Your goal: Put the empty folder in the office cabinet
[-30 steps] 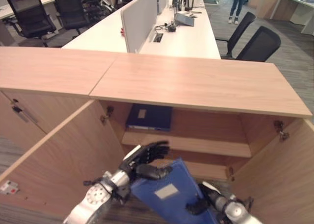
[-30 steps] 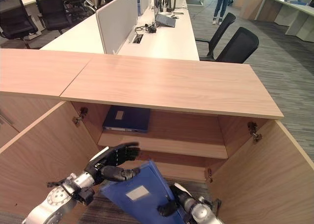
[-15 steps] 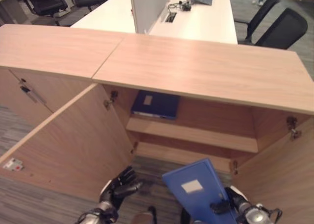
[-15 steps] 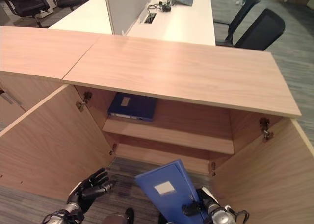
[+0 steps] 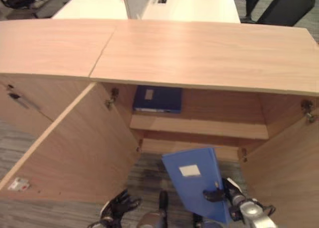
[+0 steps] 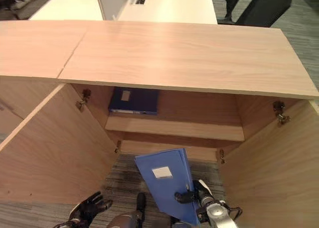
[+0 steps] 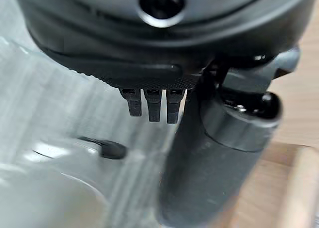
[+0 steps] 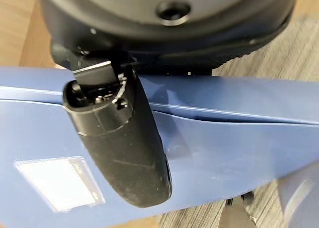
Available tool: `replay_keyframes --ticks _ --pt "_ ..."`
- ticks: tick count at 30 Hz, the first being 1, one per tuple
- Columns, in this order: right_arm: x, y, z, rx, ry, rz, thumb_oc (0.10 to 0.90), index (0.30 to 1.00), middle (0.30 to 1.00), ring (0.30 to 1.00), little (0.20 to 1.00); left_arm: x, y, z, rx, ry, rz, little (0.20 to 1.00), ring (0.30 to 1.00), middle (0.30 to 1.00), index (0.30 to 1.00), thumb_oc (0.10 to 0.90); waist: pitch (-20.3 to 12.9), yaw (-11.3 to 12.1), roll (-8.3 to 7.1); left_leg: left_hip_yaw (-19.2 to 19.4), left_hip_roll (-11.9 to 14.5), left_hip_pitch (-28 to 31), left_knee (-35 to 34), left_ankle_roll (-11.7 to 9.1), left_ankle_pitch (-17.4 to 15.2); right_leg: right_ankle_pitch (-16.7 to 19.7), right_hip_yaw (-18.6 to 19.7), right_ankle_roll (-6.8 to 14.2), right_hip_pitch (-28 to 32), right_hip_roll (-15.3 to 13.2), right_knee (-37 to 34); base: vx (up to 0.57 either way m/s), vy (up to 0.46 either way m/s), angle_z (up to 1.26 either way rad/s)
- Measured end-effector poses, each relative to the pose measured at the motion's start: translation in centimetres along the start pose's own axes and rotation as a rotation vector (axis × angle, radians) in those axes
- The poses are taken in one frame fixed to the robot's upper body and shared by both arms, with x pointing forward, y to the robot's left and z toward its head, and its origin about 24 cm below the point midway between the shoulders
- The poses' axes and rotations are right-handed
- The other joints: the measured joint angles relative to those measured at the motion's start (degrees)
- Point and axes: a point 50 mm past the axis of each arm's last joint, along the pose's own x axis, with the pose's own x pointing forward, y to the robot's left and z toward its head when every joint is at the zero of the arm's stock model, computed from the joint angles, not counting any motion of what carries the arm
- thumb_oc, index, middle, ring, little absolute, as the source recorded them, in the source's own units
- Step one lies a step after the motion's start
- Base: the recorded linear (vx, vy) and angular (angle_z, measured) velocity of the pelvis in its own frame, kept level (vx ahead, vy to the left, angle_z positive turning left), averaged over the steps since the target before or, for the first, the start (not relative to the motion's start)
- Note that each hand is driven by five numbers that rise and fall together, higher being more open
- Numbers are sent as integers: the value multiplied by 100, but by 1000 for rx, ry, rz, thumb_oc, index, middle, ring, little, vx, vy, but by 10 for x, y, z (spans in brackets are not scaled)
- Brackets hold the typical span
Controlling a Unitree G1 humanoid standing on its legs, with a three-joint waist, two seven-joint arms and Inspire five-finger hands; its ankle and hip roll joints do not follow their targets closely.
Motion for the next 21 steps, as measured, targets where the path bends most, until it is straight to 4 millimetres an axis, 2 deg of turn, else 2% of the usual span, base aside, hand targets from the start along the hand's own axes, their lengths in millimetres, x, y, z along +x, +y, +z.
replay_keyframes --ticks 1,3,4,5,6,7,8,9,10,11,12,13,14,15,17,19,21 --pt "0 0 -2 -6 8 3 400 300 300 300 300 1 2 -8 36 36 15 900 900 900 900 800 -78 21 -12 27 -1 -18 10 4 -2 10 1 11 5 -6 -36 125 194 -18" --pt "3 3 1 -12 10 18 400 300 300 300 300 3 13 -36 158 173 73 900 900 900 900 800 -154 18 5 180 -52 -34 -6 75 -10 25 67 4 -17 -81 -187 108 204 -36" --pt "5 6 3 -22 8 32 400 300 300 300 300 2 18 -51 179 259 106 900 900 900 900 800 -178 4 25 264 -87 -94 22 169 -21 56 153 10 -92 -122 -210 41 196 -61" --pt "8 10 8 -37 -2 54 400 300 300 300 300 -3 23 -73 202 406 161 900 900 900 900 800 -273 -3 60 504 -87 -224 35 412 -25 125 266 47 -272 -174 -249 8 188 -69" --pt "8 12 11 -37 -11 67 400 300 300 300 300 -8 26 -82 217 445 174 900 900 900 900 800 -276 -25 55 617 -125 -296 45 455 -72 200 286 35 -376 -244 -230 18 259 -72" --pt "8 12 14 -33 -24 73 400 300 300 300 300 -10 27 -86 237 463 175 900 900 900 900 800 -267 -15 74 709 -152 -343 37 558 -53 270 283 169 -540 -297 -82 92 255 -64" --pt "9 9 26 -40 -56 100 400 300 300 300 300 -11 27 -87 318 471 163 900 900 900 900 800 -189 5 182 924 -144 -410 31 663 -19 209 237 263 -915 -359 463 103 191 -53" --pt "10 6 31 -50 -65 118 400 300 300 300 300 -10 28 -86 380 470 157 900 900 900 900 800 -167 8 235 971 -152 -396 29 676 -22 162 162 261 -1023 -395 681 96 195 -44" --pt "10 4 34 -37 -68 142 400 300 300 300 300 -9 30 -83 429 457 157 900 900 900 900 800 -154 13 231 938 -246 -355 56 744 -121 177 48 376 -1158 -423 975 7 125 -27" --pt "8 0 47 0 -112 190 400 300 300 300 300 -6 31 -73 524 405 138 900 900 900 900 800 48 6 286 1046 -272 -130 27 776 -146 121 -218 382 -1396 -616 1769 12 149 -35" --pt "6 -1 55 43 -143 222 400 300 300 300 300 -3 31 -64 567 356 123 900 900 900 900 800 196 24 313 1154 -249 23 -4 801 -160 147 -413 364 -1503 -735 2142 -1 64 -30" --pt "4 0 62 87 -176 251 400 300 300 300 300 -1 33 -55 598 317 120 900 900 900 900 800 287 8 314 1170 -254 87 -9 832 -188 109 -622 253 -1523 -833 2376 -8 13 -26" --pt "2 3 69 161 -214 289 400 300 300 300 300 2 35 -43 602 274 122 900 900 900 900 800 355 -16 277 1216 -269 96 19 920 -281 98 -738 244 -1624 -950 2415 -52 -54 -29" --pt "-2 4 83 224 -275 330 400 300 300 300 300 7 34 -29 605 227 120 900 900 900 900 800 497 9 253 1260 -258 59 65 947 -317 63 -833 295 -1626 -1011 2138 -39 -46 -28" --pt "-5 4 96 278 -338 350 400 300 300 300 300 12 28 -14 608 178 114 900 900 900 900 800 645 -82 262 1237 -260 0 78 921 -323 69 -822 324 -1645 -990 1609 -45 -61 -11" --pt "-7 -5 121 385 -454 331 400 300 300 300 300 23 11 17 601 86 96 900 900 900 900 800 1020 -185 290 1224 -297 -135 112 948 -263 272 -853 443 -1795 -945 748 22 -121 5" --pt "-4 -8 128 493 -487 293 400 300 300 300 300 26 1 31 581 20 80 900 900 900 900 800 1162 -298 256 1119 -347 -219 146 915 -237 494 -991 553 -1778 -900 120 72 -117 30"
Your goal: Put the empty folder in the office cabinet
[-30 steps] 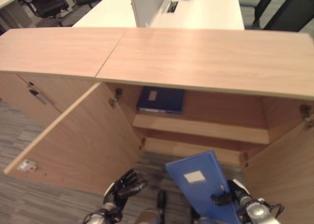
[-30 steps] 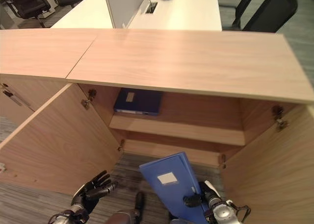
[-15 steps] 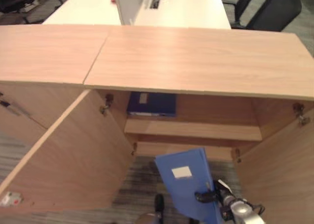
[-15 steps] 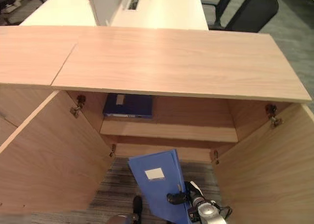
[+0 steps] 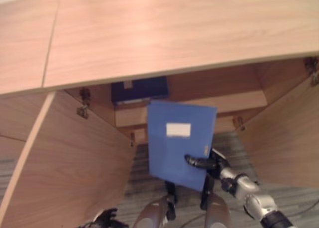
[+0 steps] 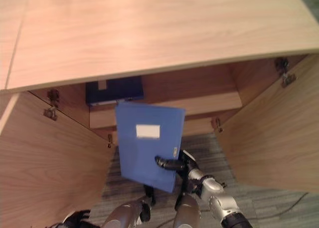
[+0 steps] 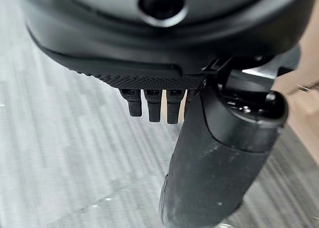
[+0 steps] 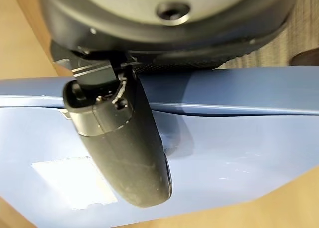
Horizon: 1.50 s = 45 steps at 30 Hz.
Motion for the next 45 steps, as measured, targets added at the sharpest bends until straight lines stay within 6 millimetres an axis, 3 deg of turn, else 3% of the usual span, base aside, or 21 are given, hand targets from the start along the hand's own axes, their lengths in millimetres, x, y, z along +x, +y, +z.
replay_keyframes --ticks 2,5,10,13,16,24,27,30,36,41,45 --pt "0 -10 5 110 -59 -82 400 300 300 300 300 1 -6 16 -43 -60 -8 900 900 900 900 800 59 14 -59 -175 -129 -78 23 -29 22 319 -24 -98 140 22 -489 68 -160 55" --pt "2 -21 26 212 -174 -153 400 300 300 300 300 1 -13 29 -93 -121 -11 900 900 900 900 800 152 41 -30 -460 -136 -285 42 -161 114 703 -39 -152 177 97 -781 41 -141 57" --pt "12 -21 64 404 -383 -160 400 300 300 300 300 -2 -16 3 -126 -42 2 900 900 900 900 800 233 193 -155 -773 -20 -434 48 -526 150 1366 -189 -425 194 273 -942 33 -135 32" --pt "20 -16 84 572 -501 -142 400 300 300 300 300 -4 -17 -8 -126 -5 21 900 900 900 900 800 236 242 -160 -888 146 -612 106 -614 139 1430 -303 -559 196 484 -1164 27 -103 9" --pt "26 -14 100 691 -579 -143 400 300 300 300 300 -4 -17 -6 -127 -14 24 900 900 900 900 800 247 326 -150 -920 239 -646 96 -676 134 1419 -323 -629 178 577 -1186 34 -98 1" --pt "30 4 188 864 -873 -38 400 300 300 300 300 -4 -14 18 -126 -118 56 900 900 900 900 800 289 498 -85 -1132 280 -585 -256 -779 309 1319 -529 -683 174 654 -1189 36 -92 12" --pt "24 6 226 962 -1018 -27 400 300 300 300 300 -5 -13 25 -155 -145 62 900 900 900 900 800 333 673 -3 -1285 274 -624 -325 -789 381 1276 -662 -686 172 651 -1189 19 -104 21" --pt "16 0 247 1065 -1121 -60 400 300 300 300 300 -6 -13 31 -124 -175 62 900 900 900 900 800 404 802 137 -1454 267 -708 -374 -811 454 1239 -850 -687 150 640 -1188 8 -62 29" --pt "24 -17 242 1164 -1074 -215 400 300 300 300 300 -6 -6 27 -104 -164 76 900 900 900 900 800 471 980 270 -1575 259 -927 -412 -825 503 1214 -941 -683 -37 648 -1188 -5 -64 11" --pt "26 -16 241 1191 -1048 -238 400 300 300 300 300 -6 -8 32 -91 -181 71 900 900 900 900 800 571 1006 474 -1589 248 -1062 -414 -825 508 1213 -931 -680 -166 641 -1188 -5 -43 1" --pt "24 -13 248 1224 -1065 -249 400 300 300 300 300 -7 -8 37 -92 -207 69 900 900 900 900 800 577 990 487 -1586 259 -1183 -414 -830 516 1214 -927 -682 -291 653 -1187 0 -8 0"
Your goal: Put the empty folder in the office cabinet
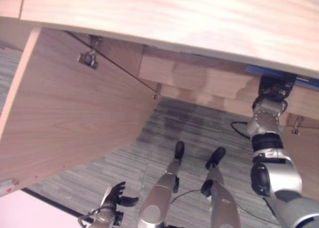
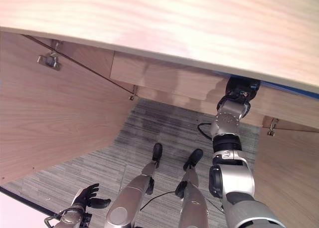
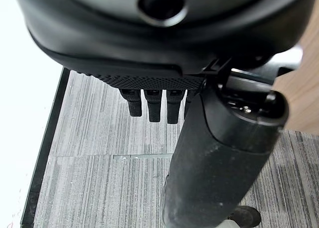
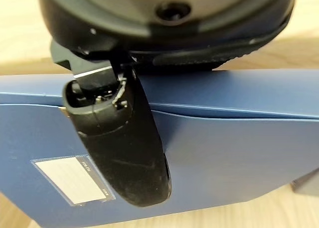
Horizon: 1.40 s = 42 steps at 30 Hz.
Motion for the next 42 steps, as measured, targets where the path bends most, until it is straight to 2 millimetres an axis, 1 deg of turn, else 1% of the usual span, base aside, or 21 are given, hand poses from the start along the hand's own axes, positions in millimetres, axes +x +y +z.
replay_keyframes --ticks 5,7,8,10,11,13,14,15,17,18,20,23,24,25,27,29,31,35,37,40,42 --pt "1 12 2 42 -53 12 400 300 300 300 300 2 1 7 -1 -21 4 900 900 900 900 800 12 -5 26 6 1 -52 0 -1 1 -1 19 1 -66 0 1 -10 -1 -1" --pt "1 26 2 80 -75 32 400 300 300 300 300 4 1 14 18 -43 -1 900 900 900 900 800 68 -15 82 3 0 -133 3 -11 27 -2 25 1 -164 -6 53 -78 31 -2" --pt "1 37 0 106 -85 52 400 300 300 300 300 4 0 19 26 -65 -4 900 900 900 900 800 113 -9 138 17 -3 -278 83 -10 31 -76 46 8 -369 -59 257 -102 45 -2" --pt "0 53 -3 138 -84 83 400 300 300 300 300 4 3 24 52 -89 -7 900 900 900 900 800 130 -17 170 18 -15 -552 220 -10 30 -200 88 -22 -741 -137 615 -75 49 -4" --pt "-2 66 -4 162 -86 118 400 300 300 300 300 5 6 24 54 -88 10 900 900 900 900 800 130 -15 170 24 -26 -726 296 -9 31 -285 123 -77 -1007 -191 878 -48 42 0" --pt "-1 71 0 170 -106 127 400 300 300 300 300 6 9 27 56 -91 19 900 900 900 900 800 130 8 170 18 -78 -855 438 -10 28 -492 157 -98 -1260 -325 1330 -32 40 8" --pt "-1 72 2 172 -114 122 400 300 300 300 300 6 10 27 59 -93 21 900 900 900 900 800 130 13 170 6 -110 -879 483 -9 22 -604 164 -102 -1357 -403 1562 -22 48 18" --pt "0 72 3 176 -122 109 400 300 300 300 300 6 12 28 62 -93 27 900 900 900 900 800 130 25 170 2 -164 -938 628 31 -40 -774 187 -109 -1505 -527 1945 -25 46 20" --pt "0 72 3 178 -123 105 400 300 300 300 300 7 13 29 65 -95 29 900 900 900 900 800 131 33 169 6 -227 -1013 772 51 -86 -921 255 -100 -1659 -660 2284 -27 43 14" --pt "0 74 3 178 -121 107 400 300 300 300 300 7 14 29 70 -97 29 900 900 900 900 800 131 39 169 8 -292 -1109 959 66 -155 -996 296 -118 -1765 -735 2489 -17 43 14" --pt "-2 78 1 174 -120 117 400 300 300 300 300 6 19 27 105 -94 34 900 900 900 900 800 131 32 168 34 -393 -1580 1885 89 -562 -1297 412 -176 -2136 -973 3230 -5 42 17" --pt "-3 80 -3 149 -107 129 400 300 300 300 300 6 22 25 112 -80 43 900 900 900 900 800 131 52 168 47 -398 -2025 2665 90 -868 -1468 468 -228 -2423 -1049 3725 4 18 4" --pt "-4 81 -3 142 -110 131 400 300 300 300 300 6 22 24 114 -79 42 900 900 900 900 800 131 63 168 53 -396 -2179 2942 97 -984 -1550 498 -255 -2538 -1089 3926 20 32 3" --pt "-4 83 -2 137 -115 142 400 300 300 300 300 6 20 24 122 -79 35 900 900 900 900 800 131 92 168 61 -385 -2467 3421 92 -1178 -1688 560 -272 -2758 -1123 4251 26 41 3" --pt "-6 89 -2 147 -114 163 400 300 300 300 300 6 17 24 135 -80 24 900 900 900 900 800 132 116 166 91 -379 -2767 3903 114 -1389 -1857 658 -312 -3018 -1176 4614 34 25 -2" --pt "-7 91 -2 144 -111 170 400 300 300 300 300 6 15 24 141 -80 16 900 900 900 900 800 133 120 165 102 -347 -2951 4197 161 -1498 -1875 678 -332 -3141 -1179 4782 32 8 -5" --pt "-6 89 -2 142 -110 163 400 300 300 300 300 6 15 25 140 -83 16 900 900 900 900 800 133 108 164 96 -314 -3022 4307 152 -1551 -1868 709 -331 -3172 -1149 4813 43 5 -1" --pt "-6 89 -3 130 -100 165 400 300 300 300 300 6 16 25 138 -85 18 900 900 900 900 800 133 119 164 93 -318 -3018 4229 168 -1502 -1825 814 -272 -3167 -1057 4691 27 -2 0" --pt "-3 92 1 108 -93 178 400 300 300 300 300 6 16 25 137 -84 18 900 900 900 900 800 133 121 164 67 -358 -3017 4097 180 -1418 -1786 820 -233 -3165 -1054 4595 30 -8 9" --pt "-1 99 6 73 -93 209 400 300 300 300 300 6 16 25 137 -83 20 900 900 900 900 800 133 126 163 37 -400 -3015 4053 163 -1373 -1744 830 -260 -3158 -1064 4577 25 -14 12" --pt "-1 106 7 46 -84 232 400 300 300 300 300 6 16 25 137 -82 20 900 900 900 900 800 134 136 162 27 -402 -3003 4013 205 -1348 -1720 816 -272 -3145 -1064 4557 13 -28 3"
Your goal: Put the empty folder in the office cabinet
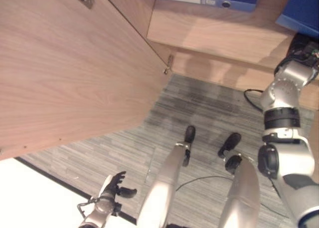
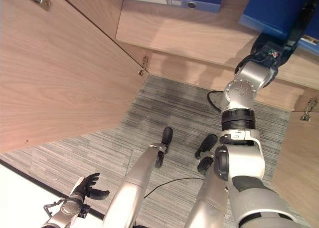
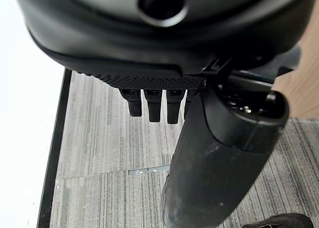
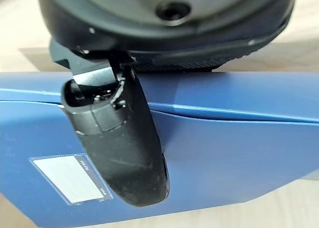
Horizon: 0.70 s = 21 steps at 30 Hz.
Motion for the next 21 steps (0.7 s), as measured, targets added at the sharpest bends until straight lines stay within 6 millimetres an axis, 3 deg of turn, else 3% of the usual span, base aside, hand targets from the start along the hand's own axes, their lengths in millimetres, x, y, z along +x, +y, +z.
replay_keyframes --ticks 4,16,17,18,21 --pt "5 16 -4 -9 11 26 400 300 300 300 300 0 0 1 -1 -4 1 900 900 900 900 800 3 -12 -5 -1 -3 71 -168 4 42 48 -14 20 47 21 -102 0 0 0" --pt "14 33 1 -83 4 68 400 300 300 300 300 1 15 0 -49 -3 44 900 900 900 900 800 13 -47 -51 -145 -15 555 -898 -67 352 153 -193 29 469 80 -601 25 -35 4" --pt "14 33 2 -85 6 68 555 533 533 533 533 1 15 -1 -49 -2 44 900 900 900 900 800 13 -40 -52 -159 -15 558 -920 -78 368 167 -199 19 470 88 -616 0 0 0" --pt "14 32 1 -88 11 67 800 900 900 900 900 1 15 -1 -49 -1 44 900 900 900 900 800 13 -37 -52 -163 -13 564 -932 -82 374 168 -201 18 470 89 -615 19 -37 1" --pt "17 30 1 -114 13 44 800 900 900 900 900 1 15 -1 -49 -2 44 900 900 900 900 800 9 -35 -66 -167 -13 615 -1017 -89 420 183 -207 8 494 93 -648 9 -24 1"
